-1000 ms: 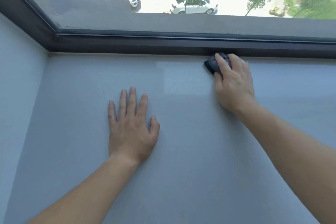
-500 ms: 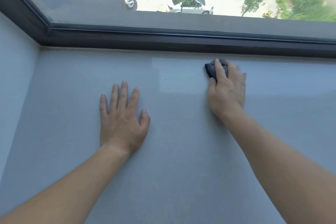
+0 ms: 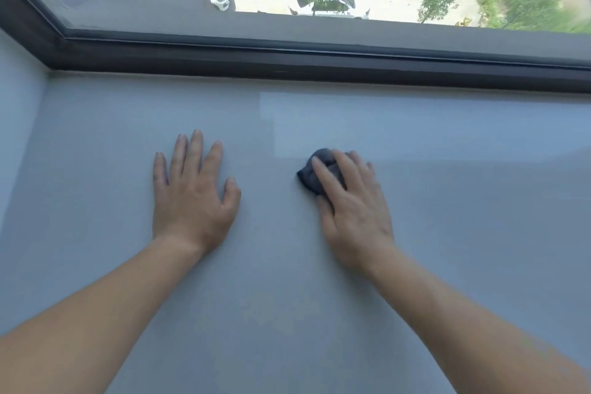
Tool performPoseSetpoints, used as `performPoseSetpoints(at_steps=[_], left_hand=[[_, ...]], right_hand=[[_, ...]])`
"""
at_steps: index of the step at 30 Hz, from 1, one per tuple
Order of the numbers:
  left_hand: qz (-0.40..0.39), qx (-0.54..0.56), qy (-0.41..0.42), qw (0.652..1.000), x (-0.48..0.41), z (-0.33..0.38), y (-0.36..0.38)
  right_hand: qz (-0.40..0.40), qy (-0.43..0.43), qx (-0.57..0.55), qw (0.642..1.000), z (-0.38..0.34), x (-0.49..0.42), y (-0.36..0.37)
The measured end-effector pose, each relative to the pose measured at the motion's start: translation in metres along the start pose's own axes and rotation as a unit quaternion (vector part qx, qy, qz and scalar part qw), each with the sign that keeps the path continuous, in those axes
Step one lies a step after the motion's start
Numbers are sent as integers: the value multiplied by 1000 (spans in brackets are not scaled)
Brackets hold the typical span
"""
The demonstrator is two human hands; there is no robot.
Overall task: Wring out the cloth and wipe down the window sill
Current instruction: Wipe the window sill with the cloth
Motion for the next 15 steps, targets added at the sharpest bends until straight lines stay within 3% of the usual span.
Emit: performPoseSetpoints(at_steps=[3, 5, 10, 12, 15], left_hand=[[1, 10, 3, 1000, 2, 1, -2], [5, 20, 4, 1000, 4, 1, -3], [49, 71, 26, 996, 17, 10, -17], [51, 88, 22, 995, 40, 20, -23], [38, 109, 16, 993, 101, 39, -24]], right_hand=[[-34, -114, -5, 993, -23, 39, 5], [-35, -120, 8, 992, -6, 31, 0], [12, 136, -16, 990, 52, 3, -16], [16, 91, -21, 996, 20, 27, -10], [-21, -86, -27, 996, -32, 88, -3]])
Point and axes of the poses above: each hand's wrist, its own x-axis away from the middle knuckle, its own y-axis out of the palm, z = x × y, the point moved 8 cm from there along -x, towards the middle knuckle, and after that the axes turned 8 degrees about x, right-handed, at the moved point
